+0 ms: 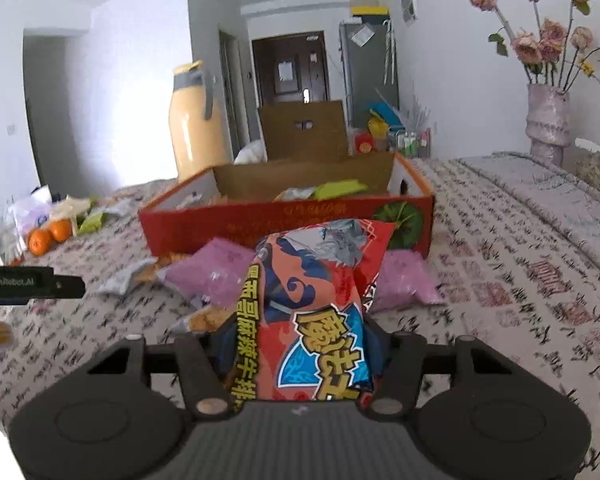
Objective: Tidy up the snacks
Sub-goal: 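Grasp the red-and-blue printed snack bag with the right tool, then grasp a white cracker packet with the left tool while the right tool holds its bag, then carry the cracker packet and printed bag over the box and lower them, then open both tools to drop the snacks into the box, then move both tools back over the snack pile beside the box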
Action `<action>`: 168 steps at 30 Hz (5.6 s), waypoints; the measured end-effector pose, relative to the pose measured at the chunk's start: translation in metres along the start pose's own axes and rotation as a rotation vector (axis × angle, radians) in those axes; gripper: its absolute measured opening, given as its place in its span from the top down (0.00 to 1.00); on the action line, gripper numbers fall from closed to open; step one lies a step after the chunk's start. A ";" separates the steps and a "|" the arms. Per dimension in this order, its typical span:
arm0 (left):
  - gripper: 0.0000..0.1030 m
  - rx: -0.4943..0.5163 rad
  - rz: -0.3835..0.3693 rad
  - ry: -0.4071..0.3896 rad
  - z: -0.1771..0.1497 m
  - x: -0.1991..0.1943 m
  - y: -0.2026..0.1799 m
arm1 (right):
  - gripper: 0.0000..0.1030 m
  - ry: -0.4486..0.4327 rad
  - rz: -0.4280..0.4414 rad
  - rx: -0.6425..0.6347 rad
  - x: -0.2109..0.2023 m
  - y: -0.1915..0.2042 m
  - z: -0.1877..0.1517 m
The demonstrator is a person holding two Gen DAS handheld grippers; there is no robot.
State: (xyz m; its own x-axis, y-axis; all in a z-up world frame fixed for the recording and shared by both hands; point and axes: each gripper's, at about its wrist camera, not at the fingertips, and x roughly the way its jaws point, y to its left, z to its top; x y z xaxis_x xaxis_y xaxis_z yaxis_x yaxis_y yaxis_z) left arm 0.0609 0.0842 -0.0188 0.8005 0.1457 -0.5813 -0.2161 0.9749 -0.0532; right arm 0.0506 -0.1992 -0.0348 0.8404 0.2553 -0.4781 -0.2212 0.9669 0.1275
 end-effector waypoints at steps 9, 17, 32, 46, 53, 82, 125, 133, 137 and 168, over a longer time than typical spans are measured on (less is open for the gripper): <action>0.00 0.090 0.057 0.057 0.029 0.041 -0.018 | 0.43 -0.055 -0.095 0.084 -0.005 -0.044 0.006; 0.11 0.079 0.099 0.120 0.030 0.081 -0.028 | 0.43 -0.072 -0.147 0.136 0.000 -0.075 0.008; 0.51 0.054 0.045 0.116 0.025 0.088 -0.029 | 0.43 -0.066 -0.117 0.118 0.027 -0.082 0.016; 0.66 0.069 0.049 0.055 0.024 0.071 -0.031 | 0.43 -0.054 -0.106 0.119 0.032 -0.084 0.016; 0.67 0.070 0.037 0.023 0.021 0.058 -0.030 | 0.43 -0.057 -0.104 0.117 0.031 -0.084 0.016; 0.67 0.104 -0.049 -0.240 0.112 0.022 -0.098 | 0.43 -0.201 0.027 -0.031 0.061 -0.025 0.116; 0.00 -0.063 -0.026 -0.191 0.115 0.095 -0.088 | 0.00 -0.079 0.036 -0.017 0.160 -0.016 0.122; 0.00 -0.061 -0.042 -0.197 0.119 0.083 -0.091 | 0.00 -0.107 0.018 -0.033 0.148 -0.015 0.132; 0.00 -0.054 -0.048 -0.210 0.123 0.069 -0.093 | 0.00 -0.132 0.008 -0.051 0.134 -0.012 0.138; 0.00 0.040 -0.048 -0.126 0.042 0.009 -0.063 | 0.00 -0.068 -0.014 -0.058 0.042 -0.023 0.064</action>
State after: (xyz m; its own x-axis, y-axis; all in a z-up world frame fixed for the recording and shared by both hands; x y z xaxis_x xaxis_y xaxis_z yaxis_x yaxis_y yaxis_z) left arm 0.1055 0.0310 0.0133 0.8738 0.1165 -0.4721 -0.1556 0.9868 -0.0445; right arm 0.1226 -0.2104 -0.0026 0.8748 0.2426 -0.4193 -0.2353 0.9694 0.0699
